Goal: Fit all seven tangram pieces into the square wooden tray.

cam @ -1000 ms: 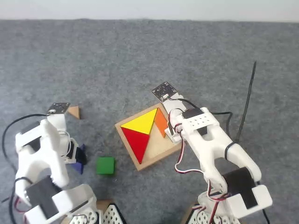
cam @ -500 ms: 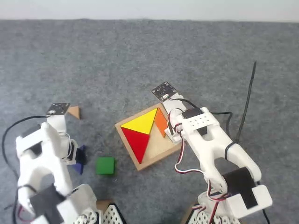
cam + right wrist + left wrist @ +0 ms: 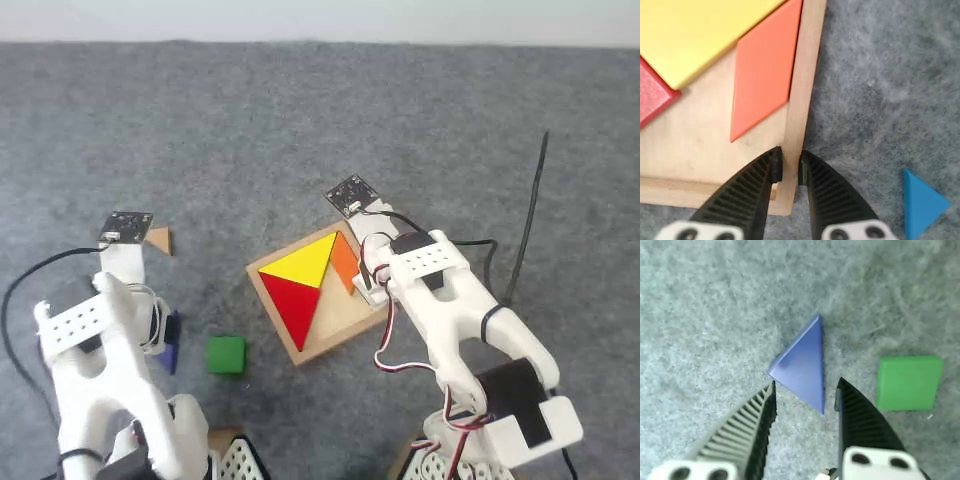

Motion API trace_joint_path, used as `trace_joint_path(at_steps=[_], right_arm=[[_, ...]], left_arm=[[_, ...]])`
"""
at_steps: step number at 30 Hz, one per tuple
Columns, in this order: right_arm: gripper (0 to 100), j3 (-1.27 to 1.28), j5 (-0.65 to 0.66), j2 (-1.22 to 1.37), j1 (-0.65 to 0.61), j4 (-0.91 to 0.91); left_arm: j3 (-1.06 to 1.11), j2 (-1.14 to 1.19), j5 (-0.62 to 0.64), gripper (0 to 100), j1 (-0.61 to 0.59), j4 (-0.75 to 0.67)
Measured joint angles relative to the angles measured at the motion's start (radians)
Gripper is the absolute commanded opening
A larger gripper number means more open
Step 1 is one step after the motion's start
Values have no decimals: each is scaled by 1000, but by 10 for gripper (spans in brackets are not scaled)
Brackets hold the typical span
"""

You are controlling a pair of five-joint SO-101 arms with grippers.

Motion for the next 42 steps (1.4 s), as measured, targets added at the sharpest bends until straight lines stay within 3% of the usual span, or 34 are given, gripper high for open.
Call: trace_joint_path(at_steps=[15,23,42], right_arm=[[7,0,0,0,0,0],[7,0,0,0,0,0],[7,0,0,0,-2,0]], left_arm=[[117,87,6,185,0,-181],[-25,321,6,182,-2,-170],[-29,342,6,66,18,-155]])
